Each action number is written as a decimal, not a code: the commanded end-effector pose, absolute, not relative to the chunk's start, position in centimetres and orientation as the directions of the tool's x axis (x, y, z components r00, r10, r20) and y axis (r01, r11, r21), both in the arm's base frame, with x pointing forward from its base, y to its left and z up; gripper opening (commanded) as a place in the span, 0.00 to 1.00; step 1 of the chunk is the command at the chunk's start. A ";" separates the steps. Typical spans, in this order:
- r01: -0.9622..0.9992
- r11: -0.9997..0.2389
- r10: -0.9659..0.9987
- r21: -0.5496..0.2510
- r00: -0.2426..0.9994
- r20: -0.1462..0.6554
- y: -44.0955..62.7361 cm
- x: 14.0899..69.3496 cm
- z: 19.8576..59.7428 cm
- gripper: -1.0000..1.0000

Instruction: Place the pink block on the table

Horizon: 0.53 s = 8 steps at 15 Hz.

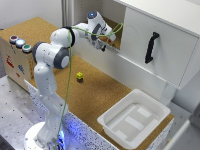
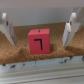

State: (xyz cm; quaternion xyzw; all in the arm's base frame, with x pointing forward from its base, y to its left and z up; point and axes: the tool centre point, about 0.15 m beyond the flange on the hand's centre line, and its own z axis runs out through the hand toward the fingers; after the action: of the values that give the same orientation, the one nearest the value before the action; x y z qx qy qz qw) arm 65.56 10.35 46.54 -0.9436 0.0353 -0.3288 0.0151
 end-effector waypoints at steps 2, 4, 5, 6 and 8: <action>-0.162 -0.985 -0.099 0.055 0.802 0.590 12.0 68.1 46.9 0.00; -0.167 -0.984 -0.103 0.055 0.798 0.594 11.8 68.0 47.1 0.00; -0.172 -0.984 -0.105 0.056 0.796 0.596 11.7 68.0 47.1 0.00; -0.175 -0.983 -0.105 0.059 0.793 0.600 11.6 67.9 47.1 0.00; -0.175 -0.983 -0.104 0.058 0.789 0.605 11.4 67.6 47.5 0.00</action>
State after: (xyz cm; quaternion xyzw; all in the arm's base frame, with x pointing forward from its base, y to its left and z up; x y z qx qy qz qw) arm 66.56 10.55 46.64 -0.9431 0.0414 -0.3294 0.0197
